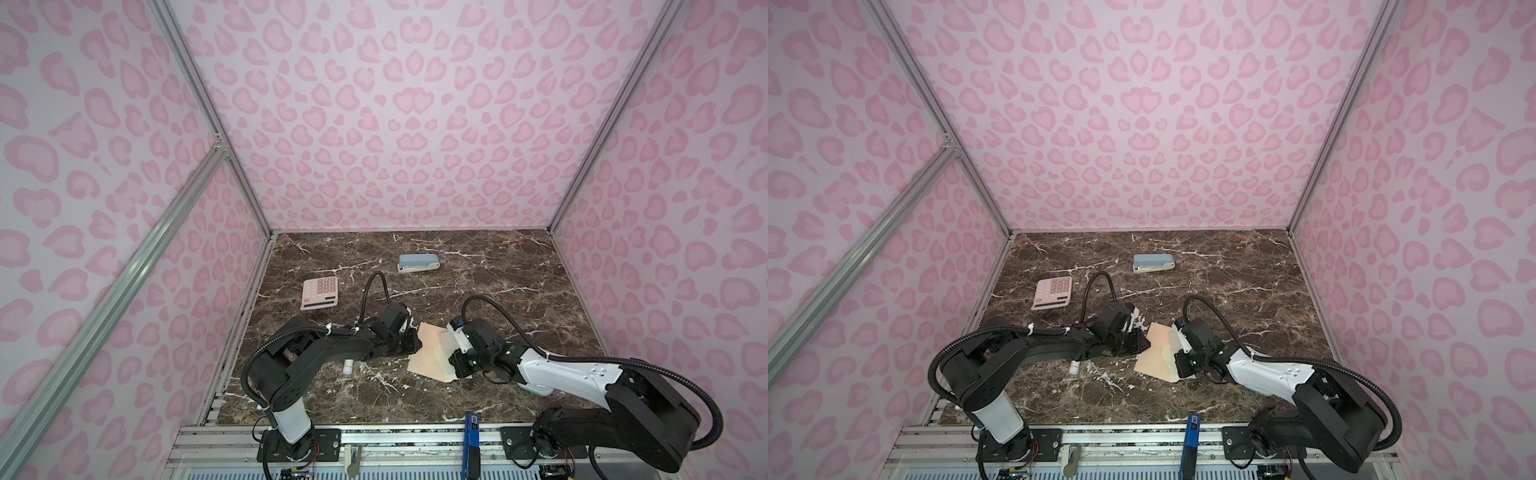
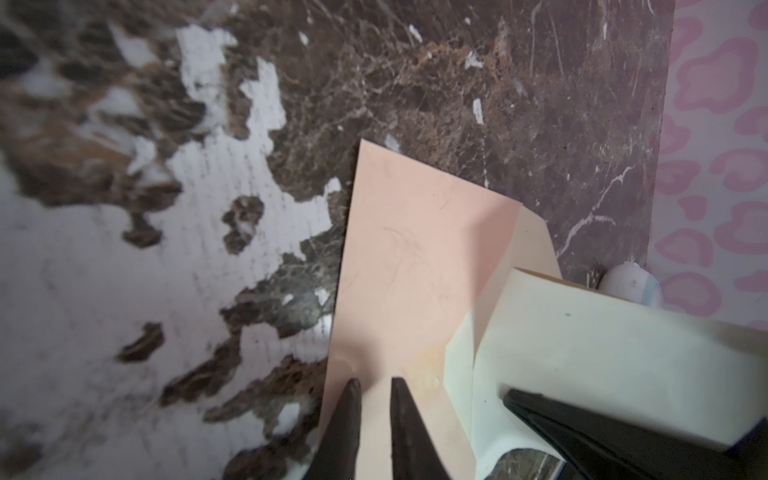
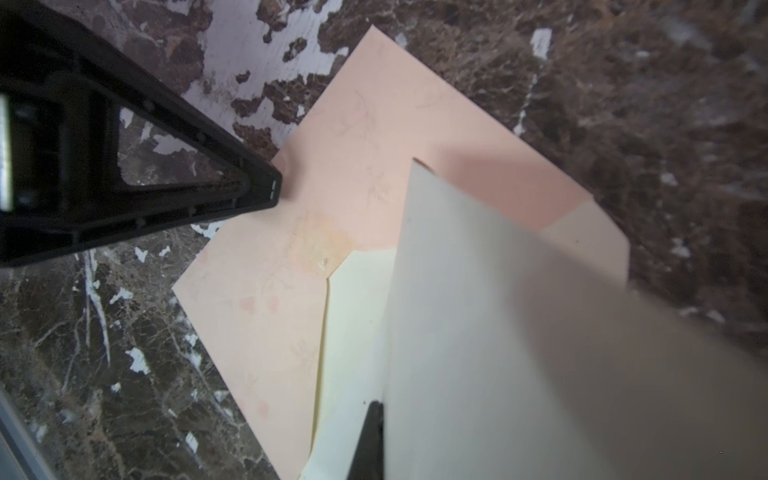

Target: Place the letter into the envelope and seal it

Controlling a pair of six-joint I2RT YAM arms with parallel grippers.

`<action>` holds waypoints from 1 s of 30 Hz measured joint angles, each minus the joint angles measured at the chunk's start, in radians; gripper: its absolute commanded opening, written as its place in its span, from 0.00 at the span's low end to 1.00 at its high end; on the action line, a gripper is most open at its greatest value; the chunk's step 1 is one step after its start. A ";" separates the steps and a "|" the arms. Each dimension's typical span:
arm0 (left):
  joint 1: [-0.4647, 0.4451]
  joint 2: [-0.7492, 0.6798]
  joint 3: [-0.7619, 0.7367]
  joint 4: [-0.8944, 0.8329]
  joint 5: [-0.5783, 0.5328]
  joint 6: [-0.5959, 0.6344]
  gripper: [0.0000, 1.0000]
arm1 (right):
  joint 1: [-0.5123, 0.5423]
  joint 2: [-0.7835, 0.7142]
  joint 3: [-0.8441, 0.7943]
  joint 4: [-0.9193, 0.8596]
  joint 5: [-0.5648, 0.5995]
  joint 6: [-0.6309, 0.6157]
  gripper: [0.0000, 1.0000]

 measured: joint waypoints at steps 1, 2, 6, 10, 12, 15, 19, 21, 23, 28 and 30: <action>0.000 0.000 -0.001 0.002 0.000 0.000 0.18 | 0.000 -0.001 -0.003 0.005 0.000 0.008 0.00; 0.000 0.000 -0.002 0.003 0.000 0.000 0.18 | 0.002 -0.002 -0.005 0.009 0.000 0.015 0.00; 0.000 -0.001 -0.006 0.009 -0.001 -0.006 0.17 | 0.002 -0.019 -0.024 0.033 0.001 0.049 0.00; 0.000 -0.001 -0.008 0.011 -0.001 -0.007 0.17 | 0.002 -0.038 -0.054 0.071 0.008 0.095 0.00; 0.000 -0.001 -0.008 0.011 -0.001 -0.007 0.16 | 0.002 -0.043 -0.068 0.090 0.016 0.119 0.00; 0.001 -0.001 -0.008 0.011 -0.001 -0.007 0.16 | 0.003 -0.047 -0.084 0.120 0.018 0.152 0.00; 0.001 -0.001 -0.008 0.011 -0.001 -0.007 0.16 | 0.003 -0.049 -0.096 0.157 0.018 0.191 0.00; 0.001 -0.001 -0.009 0.012 -0.001 -0.007 0.16 | 0.002 -0.056 -0.102 0.162 0.018 0.207 0.00; 0.001 -0.001 -0.011 0.016 -0.002 -0.007 0.15 | 0.002 -0.064 -0.113 0.174 0.017 0.221 0.00; 0.001 -0.001 -0.013 0.019 -0.002 -0.007 0.15 | 0.004 -0.068 -0.144 0.208 0.010 0.271 0.00; 0.001 -0.001 -0.013 0.020 -0.002 -0.008 0.15 | 0.010 -0.064 -0.151 0.212 0.010 0.289 0.00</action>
